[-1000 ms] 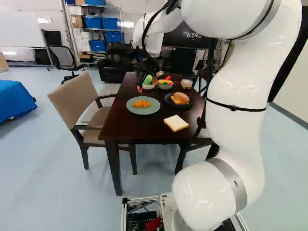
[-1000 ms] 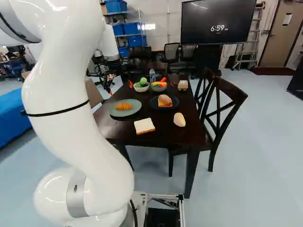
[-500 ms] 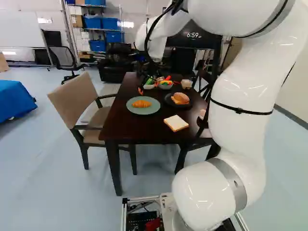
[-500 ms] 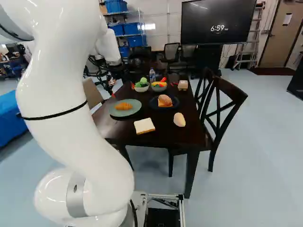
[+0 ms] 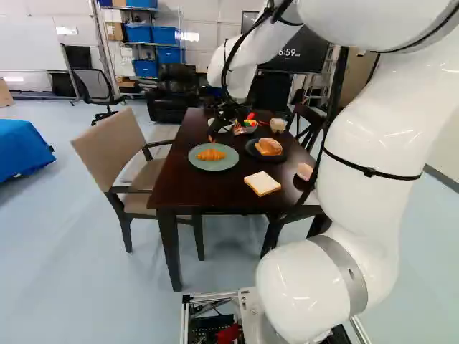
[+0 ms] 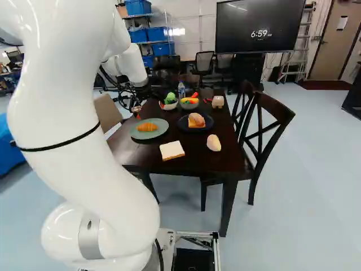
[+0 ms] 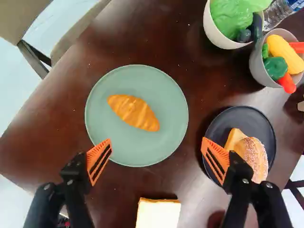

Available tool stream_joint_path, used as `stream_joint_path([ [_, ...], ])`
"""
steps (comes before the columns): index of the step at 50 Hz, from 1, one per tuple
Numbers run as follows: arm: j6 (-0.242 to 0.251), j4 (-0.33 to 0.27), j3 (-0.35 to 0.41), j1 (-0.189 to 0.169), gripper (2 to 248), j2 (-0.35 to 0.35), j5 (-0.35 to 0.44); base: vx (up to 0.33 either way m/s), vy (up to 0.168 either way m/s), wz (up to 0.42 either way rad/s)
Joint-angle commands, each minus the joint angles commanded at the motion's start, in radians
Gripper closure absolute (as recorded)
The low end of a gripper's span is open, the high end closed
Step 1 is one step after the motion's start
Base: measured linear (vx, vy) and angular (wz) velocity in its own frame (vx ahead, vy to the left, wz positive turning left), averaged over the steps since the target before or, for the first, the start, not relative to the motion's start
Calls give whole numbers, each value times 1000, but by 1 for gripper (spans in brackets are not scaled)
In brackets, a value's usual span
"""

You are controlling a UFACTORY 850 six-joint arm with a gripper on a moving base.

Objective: Move the croissant to the empty plate

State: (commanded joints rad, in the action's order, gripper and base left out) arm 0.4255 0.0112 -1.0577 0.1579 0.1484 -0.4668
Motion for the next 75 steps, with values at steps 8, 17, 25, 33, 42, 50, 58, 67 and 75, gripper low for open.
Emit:
stream_joint_path([
  [8, -27, -1, 63, -10, 3, -28, 86, 0, 0, 0],
  [17, -62, -2, 141, -23, 3, -62, 195, 0, 0, 0],
  [25, -94, -2, 215, -35, 3, -95, 297, 0, 0, 0],
  [33, -129, -3, 294, -48, 3, -129, 406, 0, 0, 0],
  [42, -168, -4, 384, -62, 3, -169, 530, 0, 0, 0],
  [50, -201, -5, 459, -75, 3, -202, 634, 0, 0, 0],
  [58, -232, -6, 530, -86, 3, -233, 731, 0, 0, 0],
  [67, -265, -7, 604, -98, 3, -266, 833, 0, 0, 0],
  [75, -291, -8, 663, -108, 3, -292, 915, 0, 0, 0],
])
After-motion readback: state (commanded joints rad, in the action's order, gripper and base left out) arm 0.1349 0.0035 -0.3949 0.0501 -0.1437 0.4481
